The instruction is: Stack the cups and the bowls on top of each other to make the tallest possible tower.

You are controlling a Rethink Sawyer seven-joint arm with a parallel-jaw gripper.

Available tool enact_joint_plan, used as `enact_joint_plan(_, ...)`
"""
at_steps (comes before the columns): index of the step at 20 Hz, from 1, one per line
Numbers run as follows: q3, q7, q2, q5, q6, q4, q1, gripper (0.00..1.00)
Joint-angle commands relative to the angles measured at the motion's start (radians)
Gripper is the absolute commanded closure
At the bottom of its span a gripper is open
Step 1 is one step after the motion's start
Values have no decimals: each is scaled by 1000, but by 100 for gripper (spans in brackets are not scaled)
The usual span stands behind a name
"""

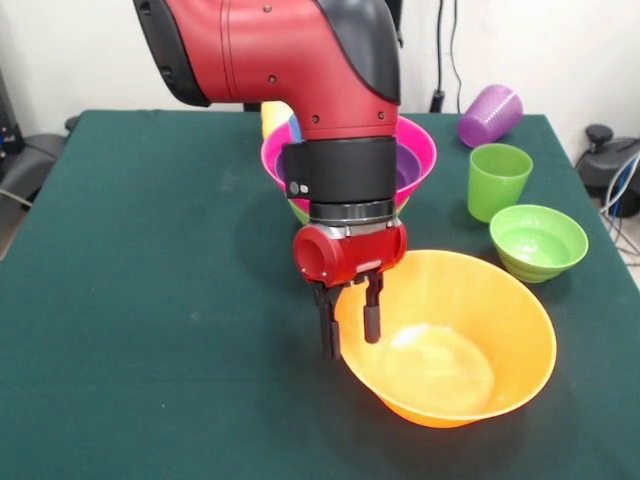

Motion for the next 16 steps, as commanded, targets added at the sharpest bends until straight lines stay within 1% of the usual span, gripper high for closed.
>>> enact_joint_plan(1,-51,45,76,-65,167,-77,47,0)
enact_joint_plan(3,-53,37,85,-59,204,-80,51,0)
enact_joint_plan(7,-46,31,103,-56,243,-74,49,0)
enact_joint_plan(12,-58,44,110,-55,259,-80,59,0)
enact_joint_plan(16,-49,37,114,-47,293,-81,52,0)
